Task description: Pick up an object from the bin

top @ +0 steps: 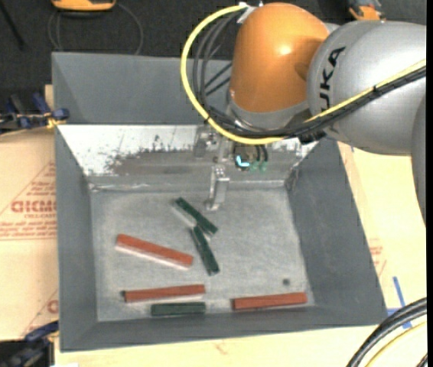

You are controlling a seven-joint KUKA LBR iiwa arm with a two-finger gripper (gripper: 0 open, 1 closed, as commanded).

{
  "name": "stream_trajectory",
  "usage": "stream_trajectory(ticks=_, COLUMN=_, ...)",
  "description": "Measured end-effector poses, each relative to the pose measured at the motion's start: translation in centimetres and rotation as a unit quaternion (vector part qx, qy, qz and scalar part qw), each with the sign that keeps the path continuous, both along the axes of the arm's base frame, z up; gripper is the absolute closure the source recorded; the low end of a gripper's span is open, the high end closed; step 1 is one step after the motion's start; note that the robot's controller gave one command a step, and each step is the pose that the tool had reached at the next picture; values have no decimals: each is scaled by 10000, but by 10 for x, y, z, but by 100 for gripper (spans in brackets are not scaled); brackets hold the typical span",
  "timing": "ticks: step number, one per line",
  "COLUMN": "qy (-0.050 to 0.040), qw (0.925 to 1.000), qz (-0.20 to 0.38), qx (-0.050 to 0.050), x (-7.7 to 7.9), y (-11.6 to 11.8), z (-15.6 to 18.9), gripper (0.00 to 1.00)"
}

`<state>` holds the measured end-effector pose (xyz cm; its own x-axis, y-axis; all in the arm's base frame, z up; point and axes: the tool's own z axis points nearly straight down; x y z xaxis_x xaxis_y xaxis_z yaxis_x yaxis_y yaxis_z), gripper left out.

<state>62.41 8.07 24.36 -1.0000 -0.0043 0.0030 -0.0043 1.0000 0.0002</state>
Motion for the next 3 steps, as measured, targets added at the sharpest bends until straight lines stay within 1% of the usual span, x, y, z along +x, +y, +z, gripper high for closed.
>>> stream_trajectory(ticks=1, qy=-43, qw=10000, qz=-8, qx=5, x=1, y=0, z=5, gripper=0)
stream_trajectory(ticks=2, qy=-58, qw=9991, qz=-426, qx=7, x=2, y=-9, z=-65, gripper=0)
stream_trajectory(ticks=3, qy=-32, qw=9873, qz=-1590, qx=1, x=9, y=-34, z=-83, gripper=0)
